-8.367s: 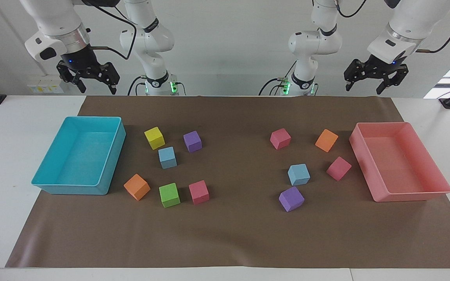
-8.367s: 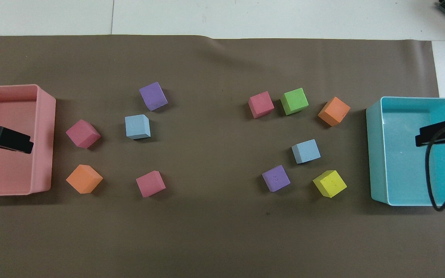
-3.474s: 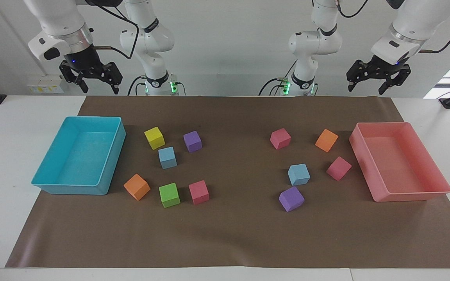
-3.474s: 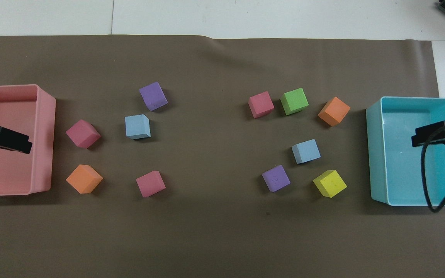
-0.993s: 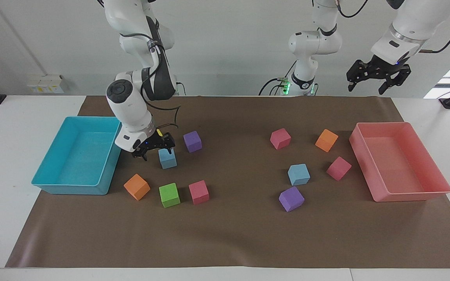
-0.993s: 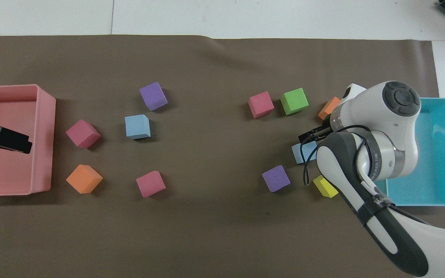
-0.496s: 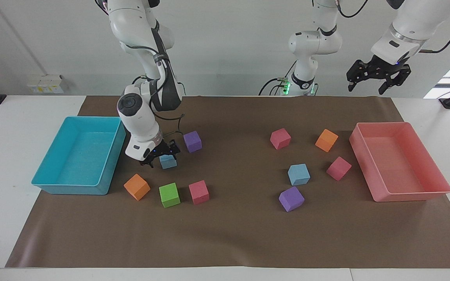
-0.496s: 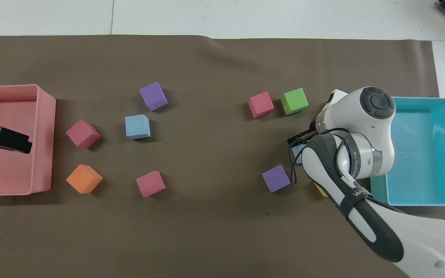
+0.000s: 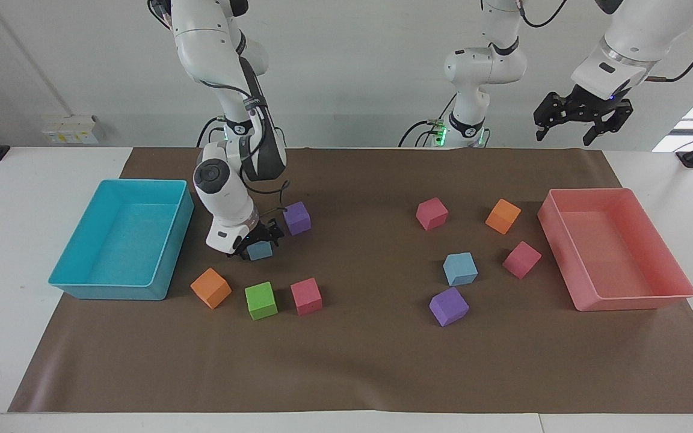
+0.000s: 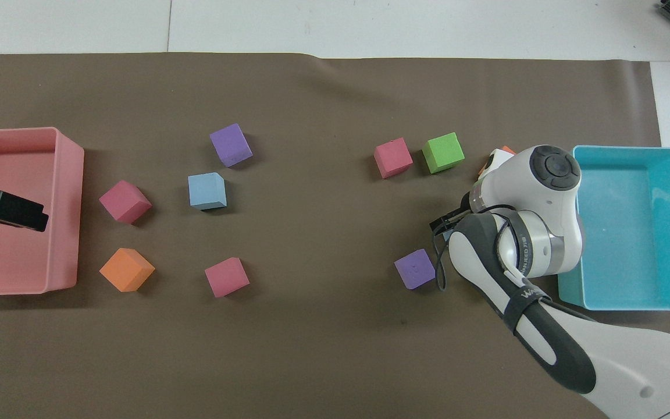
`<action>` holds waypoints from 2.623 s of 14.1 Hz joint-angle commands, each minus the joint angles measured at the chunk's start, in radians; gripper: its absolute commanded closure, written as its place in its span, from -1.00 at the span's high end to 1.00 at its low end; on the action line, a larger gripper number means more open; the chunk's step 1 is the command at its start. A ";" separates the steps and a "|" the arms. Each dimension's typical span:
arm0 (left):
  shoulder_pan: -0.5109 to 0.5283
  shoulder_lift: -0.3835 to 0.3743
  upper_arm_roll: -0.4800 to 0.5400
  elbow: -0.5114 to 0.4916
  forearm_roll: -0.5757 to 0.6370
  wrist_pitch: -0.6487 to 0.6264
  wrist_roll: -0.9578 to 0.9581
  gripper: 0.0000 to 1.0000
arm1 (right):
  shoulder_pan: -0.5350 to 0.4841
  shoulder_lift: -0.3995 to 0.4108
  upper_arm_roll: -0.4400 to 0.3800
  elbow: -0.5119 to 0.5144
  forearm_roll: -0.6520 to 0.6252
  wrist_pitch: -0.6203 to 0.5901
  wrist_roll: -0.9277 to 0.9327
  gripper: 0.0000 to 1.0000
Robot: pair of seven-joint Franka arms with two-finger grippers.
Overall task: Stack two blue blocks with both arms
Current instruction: 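Close the right gripper on the light blue cube and lift it, then carry the blue cube to the table center and set it down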
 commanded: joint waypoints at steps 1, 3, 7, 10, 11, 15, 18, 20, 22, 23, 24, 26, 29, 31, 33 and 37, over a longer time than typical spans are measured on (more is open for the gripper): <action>0.018 -0.018 -0.011 -0.020 0.005 0.000 -0.004 1.00 | -0.009 -0.014 0.000 -0.022 0.025 0.025 -0.031 0.30; 0.018 -0.018 -0.011 -0.020 0.005 0.000 -0.005 1.00 | -0.006 -0.013 0.000 -0.020 0.025 0.026 -0.019 -0.99; 0.018 -0.018 -0.011 -0.020 0.005 0.000 -0.005 1.00 | -0.017 -0.008 -0.001 -0.003 0.025 0.014 -0.020 -1.00; 0.018 -0.018 -0.011 -0.020 0.005 0.000 -0.005 1.00 | -0.015 -0.032 -0.004 0.004 0.022 0.003 -0.019 -1.00; 0.018 -0.018 -0.011 -0.020 0.005 0.000 -0.005 1.00 | -0.015 -0.051 -0.004 0.011 0.015 -0.007 -0.016 -1.00; 0.018 -0.018 -0.011 -0.020 0.005 0.000 -0.004 1.00 | -0.017 -0.072 -0.012 0.104 0.007 -0.139 0.001 -1.00; 0.018 -0.018 -0.011 -0.020 0.005 0.000 -0.004 1.00 | -0.008 -0.069 -0.006 0.175 -0.014 -0.199 0.073 -1.00; 0.018 -0.018 -0.011 -0.020 0.005 0.000 -0.005 1.00 | 0.027 -0.069 -0.003 0.176 -0.021 -0.192 0.150 -1.00; 0.018 -0.018 -0.011 -0.020 0.005 0.000 -0.005 1.00 | 0.069 -0.066 -0.001 0.181 -0.021 -0.167 0.240 -1.00; 0.018 -0.018 -0.011 -0.020 0.005 0.000 -0.005 1.00 | 0.096 -0.062 0.000 0.192 -0.021 -0.158 0.291 -1.00; 0.018 -0.018 -0.011 -0.020 0.005 0.000 -0.005 1.00 | 0.127 -0.048 0.000 0.207 -0.019 -0.144 0.341 -1.00; 0.018 -0.018 -0.011 -0.020 0.005 0.000 -0.005 1.00 | 0.187 0.000 0.000 0.248 -0.021 -0.109 0.458 -1.00; 0.018 -0.018 -0.011 -0.020 0.005 0.000 -0.005 1.00 | 0.296 0.084 -0.001 0.299 -0.021 -0.063 0.620 -1.00; 0.018 -0.018 -0.011 -0.020 0.005 0.000 -0.004 1.00 | 0.343 0.121 -0.001 0.308 -0.021 -0.011 0.711 -1.00; 0.018 -0.018 -0.011 -0.020 0.005 0.000 -0.005 1.00 | 0.385 0.147 -0.001 0.308 -0.019 0.037 0.765 -1.00; 0.018 -0.018 -0.011 -0.020 0.005 0.000 -0.005 1.00 | 0.417 0.170 -0.001 0.307 -0.022 0.066 0.845 -1.00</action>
